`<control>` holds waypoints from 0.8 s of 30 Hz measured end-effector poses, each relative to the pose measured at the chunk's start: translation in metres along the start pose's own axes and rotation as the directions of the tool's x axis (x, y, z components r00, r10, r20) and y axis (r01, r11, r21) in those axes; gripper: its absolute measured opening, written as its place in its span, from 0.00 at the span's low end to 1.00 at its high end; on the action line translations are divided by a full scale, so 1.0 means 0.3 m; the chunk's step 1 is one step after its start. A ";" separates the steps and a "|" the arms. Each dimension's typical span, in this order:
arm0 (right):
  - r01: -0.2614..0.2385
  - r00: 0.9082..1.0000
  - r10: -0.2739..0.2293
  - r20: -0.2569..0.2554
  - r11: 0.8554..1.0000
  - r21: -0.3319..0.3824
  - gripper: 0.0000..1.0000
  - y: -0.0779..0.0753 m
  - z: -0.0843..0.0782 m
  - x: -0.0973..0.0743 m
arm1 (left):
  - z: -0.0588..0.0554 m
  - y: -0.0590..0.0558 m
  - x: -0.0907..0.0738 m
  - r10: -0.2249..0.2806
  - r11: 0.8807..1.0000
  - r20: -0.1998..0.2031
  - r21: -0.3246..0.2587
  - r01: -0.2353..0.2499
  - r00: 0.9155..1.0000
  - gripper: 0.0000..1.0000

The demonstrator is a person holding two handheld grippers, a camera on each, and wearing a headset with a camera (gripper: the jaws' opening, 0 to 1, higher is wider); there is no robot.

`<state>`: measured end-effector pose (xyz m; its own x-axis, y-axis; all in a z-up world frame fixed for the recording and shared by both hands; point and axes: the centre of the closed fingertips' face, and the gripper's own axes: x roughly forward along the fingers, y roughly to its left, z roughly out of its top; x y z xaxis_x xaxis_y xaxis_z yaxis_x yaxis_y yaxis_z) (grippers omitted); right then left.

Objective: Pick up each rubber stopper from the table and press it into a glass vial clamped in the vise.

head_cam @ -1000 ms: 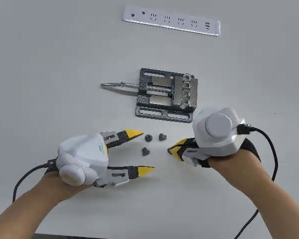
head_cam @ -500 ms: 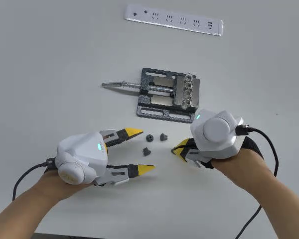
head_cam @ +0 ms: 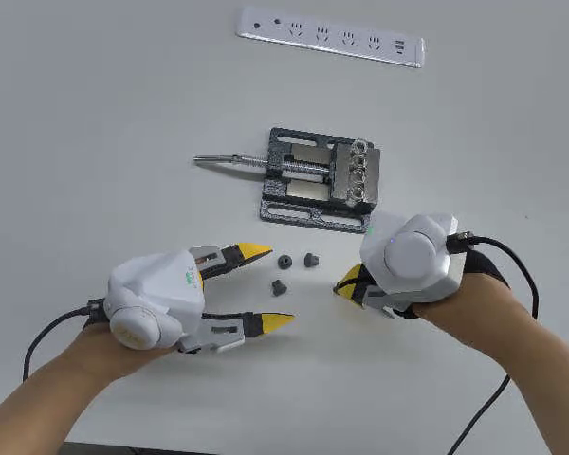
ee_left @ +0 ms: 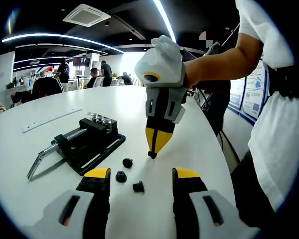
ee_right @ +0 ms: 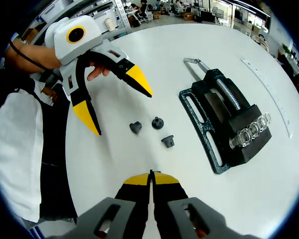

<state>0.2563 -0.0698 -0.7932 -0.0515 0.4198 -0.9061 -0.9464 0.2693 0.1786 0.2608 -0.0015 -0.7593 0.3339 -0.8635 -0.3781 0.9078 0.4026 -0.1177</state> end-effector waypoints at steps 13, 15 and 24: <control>-0.028 0.999 0.023 -0.043 0.994 -0.107 0.01 -0.003 -0.013 0.000 | 0.002 -0.002 -0.012 0.009 1.000 0.001 -0.006 -0.009 1.000 0.48; -0.023 0.999 0.019 -0.043 0.994 -0.105 0.01 -0.009 -0.014 0.002 | 0.001 -0.002 -0.013 0.010 1.000 0.001 -0.007 -0.010 1.000 0.48; -0.016 0.999 0.012 -0.042 0.996 -0.093 0.02 -0.019 -0.019 0.004 | 0.002 -0.001 -0.013 0.011 1.000 0.002 -0.007 -0.011 1.000 0.48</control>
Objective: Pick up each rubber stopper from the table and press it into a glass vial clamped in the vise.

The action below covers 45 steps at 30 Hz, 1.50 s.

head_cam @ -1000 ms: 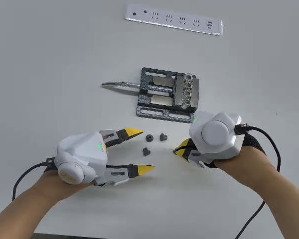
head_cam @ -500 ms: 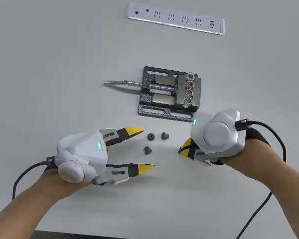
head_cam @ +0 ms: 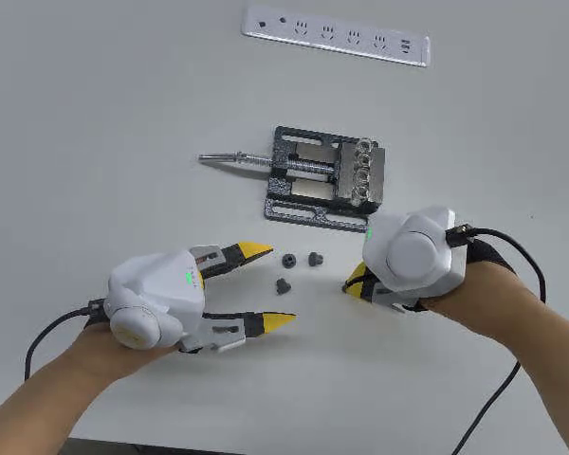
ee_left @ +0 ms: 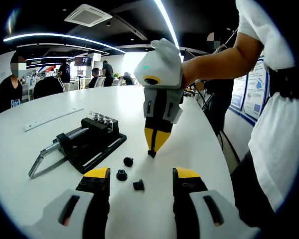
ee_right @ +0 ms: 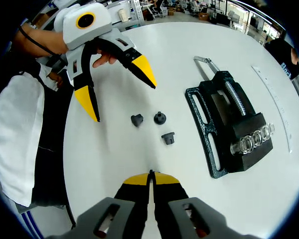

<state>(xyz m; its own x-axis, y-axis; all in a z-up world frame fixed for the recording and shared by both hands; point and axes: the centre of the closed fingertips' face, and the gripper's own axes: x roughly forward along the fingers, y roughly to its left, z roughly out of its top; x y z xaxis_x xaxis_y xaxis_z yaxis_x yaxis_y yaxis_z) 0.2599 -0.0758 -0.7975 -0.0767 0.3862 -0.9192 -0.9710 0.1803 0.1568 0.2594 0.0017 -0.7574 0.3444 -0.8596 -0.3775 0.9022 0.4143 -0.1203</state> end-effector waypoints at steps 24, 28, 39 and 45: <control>0.052 0.998 -0.054 0.043 0.997 0.057 0.08 -0.018 0.025 -0.022 | -0.007 0.005 -0.001 -0.002 1.000 0.000 -0.004 0.002 1.000 0.48; 0.052 0.998 -0.055 0.044 0.997 0.055 0.07 -0.011 0.028 -0.024 | -0.011 0.005 -0.001 -0.003 1.000 -0.002 -0.004 0.003 1.000 0.47; 0.086 0.995 -0.093 0.042 0.986 0.141 0.08 -0.017 0.004 -0.036 | -0.009 0.001 0.003 -0.007 1.000 -0.002 -0.006 0.007 1.000 0.47; 0.103 0.993 -0.113 0.042 0.977 0.189 0.08 -0.015 -0.018 -0.032 | 0.001 -0.004 0.008 -0.012 1.000 -0.003 -0.007 0.012 1.000 0.47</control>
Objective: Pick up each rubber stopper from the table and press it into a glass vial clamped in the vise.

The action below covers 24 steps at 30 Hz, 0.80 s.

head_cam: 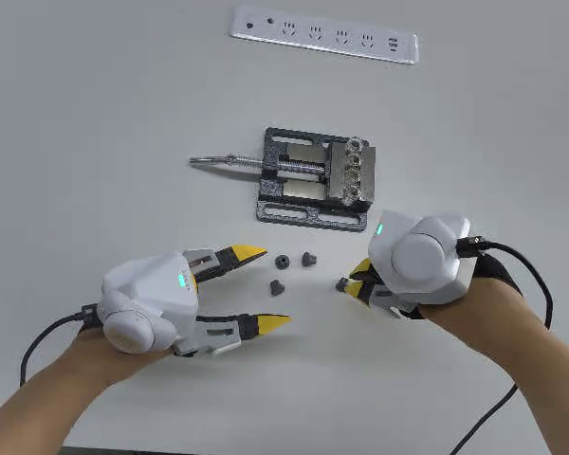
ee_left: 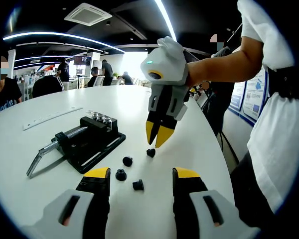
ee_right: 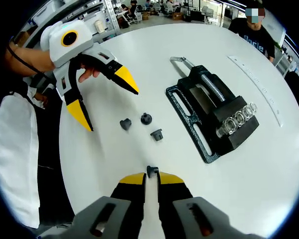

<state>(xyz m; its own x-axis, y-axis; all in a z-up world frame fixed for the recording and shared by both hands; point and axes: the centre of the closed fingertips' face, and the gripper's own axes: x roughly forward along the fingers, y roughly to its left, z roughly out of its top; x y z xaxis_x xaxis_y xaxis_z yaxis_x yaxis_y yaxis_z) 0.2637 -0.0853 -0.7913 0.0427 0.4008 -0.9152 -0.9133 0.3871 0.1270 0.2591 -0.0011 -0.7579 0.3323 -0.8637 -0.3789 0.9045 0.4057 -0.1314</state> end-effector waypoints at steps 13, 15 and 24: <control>0.015 1.000 -0.016 0.016 0.998 0.054 0.07 0.005 -0.022 0.021 | -0.006 0.008 0.000 -0.002 1.000 -0.005 0.000 0.002 1.000 0.47; 0.017 1.000 -0.018 0.018 0.999 0.051 0.06 0.005 -0.021 0.023 | -0.007 0.007 0.000 -0.003 1.000 -0.005 0.000 0.003 1.000 0.47; 0.007 1.000 -0.007 0.017 1.000 0.007 0.02 0.005 -0.016 0.028 | -0.005 0.002 0.000 -0.001 1.000 -0.007 -0.001 0.001 1.000 0.47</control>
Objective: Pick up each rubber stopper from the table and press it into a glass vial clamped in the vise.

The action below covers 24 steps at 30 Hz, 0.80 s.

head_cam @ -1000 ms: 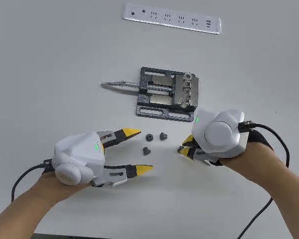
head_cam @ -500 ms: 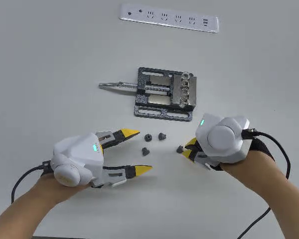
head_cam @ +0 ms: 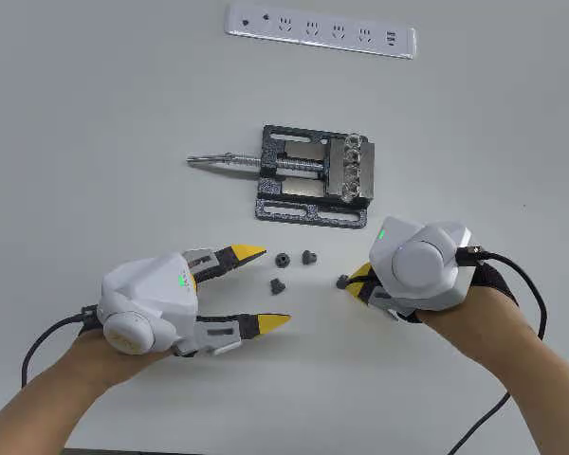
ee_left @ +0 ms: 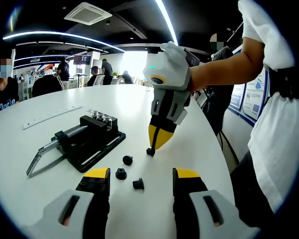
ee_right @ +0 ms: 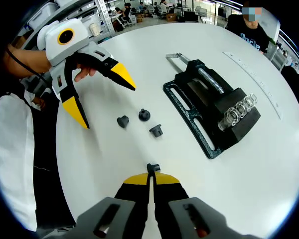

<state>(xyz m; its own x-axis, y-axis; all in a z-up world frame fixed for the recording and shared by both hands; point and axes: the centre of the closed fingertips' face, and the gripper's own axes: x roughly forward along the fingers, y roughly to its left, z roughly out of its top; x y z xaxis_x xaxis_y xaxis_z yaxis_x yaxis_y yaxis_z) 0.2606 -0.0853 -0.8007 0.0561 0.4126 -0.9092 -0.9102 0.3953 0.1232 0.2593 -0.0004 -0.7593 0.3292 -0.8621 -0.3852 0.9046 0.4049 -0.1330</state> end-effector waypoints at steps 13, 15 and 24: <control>-0.090 0.994 0.075 -0.077 0.971 -0.220 0.01 0.023 -0.006 -0.014 | -0.001 0.003 -0.003 0.003 1.000 0.003 -0.005 -0.003 1.000 0.47; -0.110 0.992 0.092 -0.084 0.965 -0.238 0.01 0.025 -0.004 -0.016 | 0.000 0.004 -0.003 0.006 1.000 0.004 -0.006 -0.006 1.000 0.47; -0.165 0.983 0.130 -0.128 0.934 -0.318 0.01 0.024 -0.017 -0.027 | 0.004 -0.001 -0.002 0.012 1.000 0.003 -0.009 -0.012 1.000 0.47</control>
<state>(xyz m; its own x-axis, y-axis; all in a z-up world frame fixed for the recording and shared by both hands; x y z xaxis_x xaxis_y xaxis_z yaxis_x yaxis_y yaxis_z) 0.2515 -0.0900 -0.7943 -0.1155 0.3515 -0.9290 -0.9896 0.0403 0.1383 0.2593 -0.0002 -0.7579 0.3406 -0.8583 -0.3838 0.8983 0.4176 -0.1367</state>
